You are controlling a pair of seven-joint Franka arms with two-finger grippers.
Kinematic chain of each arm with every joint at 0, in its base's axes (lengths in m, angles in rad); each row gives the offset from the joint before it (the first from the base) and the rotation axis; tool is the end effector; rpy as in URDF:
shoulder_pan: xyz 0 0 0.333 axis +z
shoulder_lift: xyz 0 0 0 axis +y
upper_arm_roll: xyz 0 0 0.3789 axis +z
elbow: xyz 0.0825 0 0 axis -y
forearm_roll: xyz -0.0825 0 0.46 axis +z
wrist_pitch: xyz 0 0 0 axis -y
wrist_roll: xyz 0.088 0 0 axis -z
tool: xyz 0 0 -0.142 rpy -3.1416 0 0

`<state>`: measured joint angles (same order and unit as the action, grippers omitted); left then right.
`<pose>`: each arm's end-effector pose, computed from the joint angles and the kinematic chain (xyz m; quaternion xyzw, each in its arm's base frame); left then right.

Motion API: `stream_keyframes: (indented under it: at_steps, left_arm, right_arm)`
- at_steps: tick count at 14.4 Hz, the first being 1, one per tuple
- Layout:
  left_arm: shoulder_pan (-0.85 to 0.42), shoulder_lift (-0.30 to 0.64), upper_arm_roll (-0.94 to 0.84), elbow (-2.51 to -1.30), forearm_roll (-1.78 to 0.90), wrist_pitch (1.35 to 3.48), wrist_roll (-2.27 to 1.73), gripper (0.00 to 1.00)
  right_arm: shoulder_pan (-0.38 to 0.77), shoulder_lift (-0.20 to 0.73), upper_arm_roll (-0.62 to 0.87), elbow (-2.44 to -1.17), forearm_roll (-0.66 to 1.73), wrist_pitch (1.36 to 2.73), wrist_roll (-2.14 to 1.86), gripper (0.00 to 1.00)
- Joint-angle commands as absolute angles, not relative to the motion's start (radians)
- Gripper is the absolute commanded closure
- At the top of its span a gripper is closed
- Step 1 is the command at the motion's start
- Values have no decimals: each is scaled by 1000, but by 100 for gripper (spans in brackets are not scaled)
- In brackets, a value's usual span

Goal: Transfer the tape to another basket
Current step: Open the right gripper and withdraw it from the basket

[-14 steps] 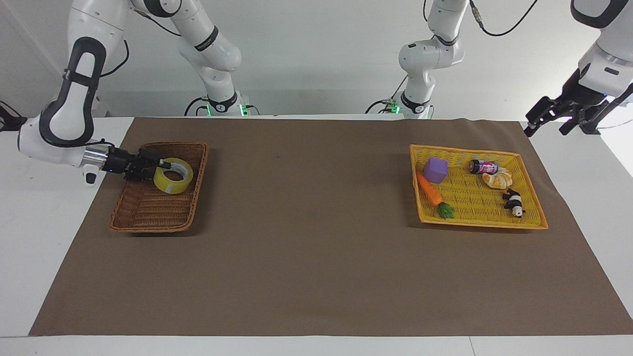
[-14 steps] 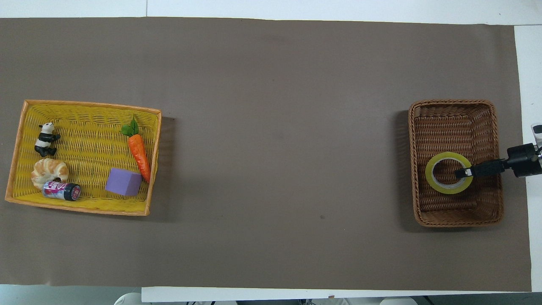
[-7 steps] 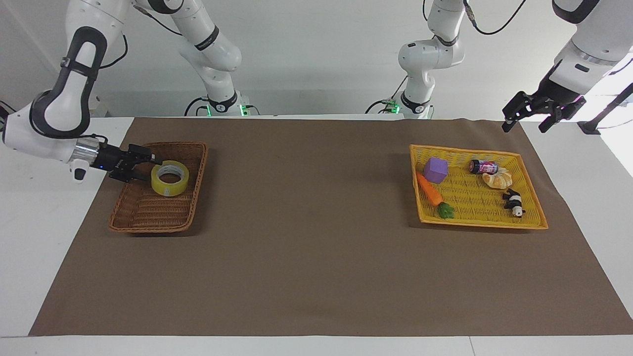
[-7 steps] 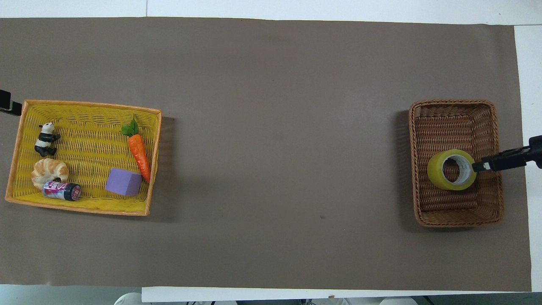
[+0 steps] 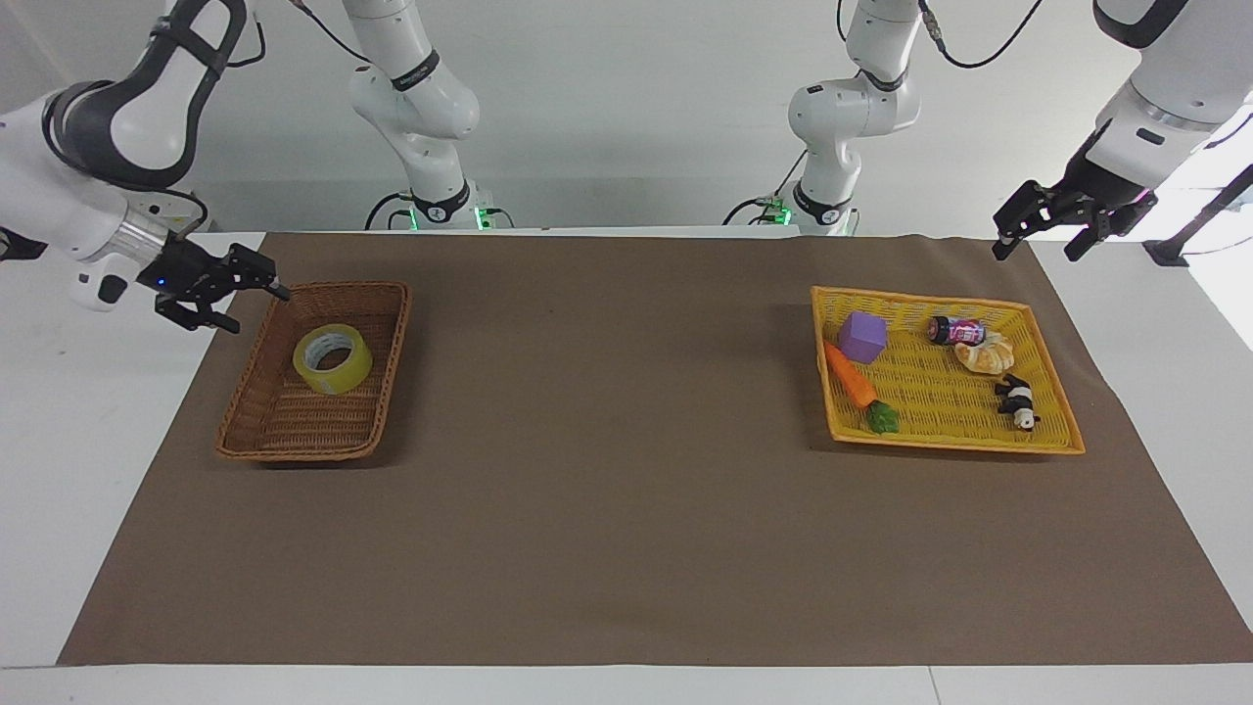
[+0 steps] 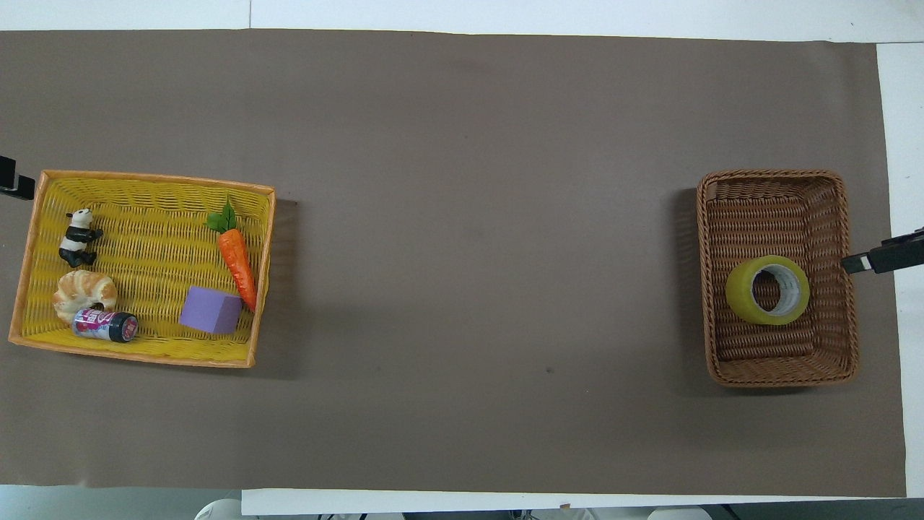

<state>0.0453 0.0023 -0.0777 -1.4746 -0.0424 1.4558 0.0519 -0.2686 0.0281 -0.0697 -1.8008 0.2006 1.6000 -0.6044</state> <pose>0.6180 -0.0264 0.6933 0.9987 -0.0443 -0.0103 0.0213 0.5877 -0.1769 0.5162 -0.9817 -0.1168 0.0566 0.1390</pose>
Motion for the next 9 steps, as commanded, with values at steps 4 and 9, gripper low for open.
stream_keyframes:
  at_steps: [4, 9]
  left_arm:
    - [41, -26, -74, -1505, -31, 1450, 46, 0]
    - [41, -26, -74, -1505, -29, 1450, 46, 0]
  right_arm:
    - [-147, -64, -64, -1721, 19, 1539, -168, 0]
    - [-126, 8, -54, -1519, -21, 1395, -144, 0]
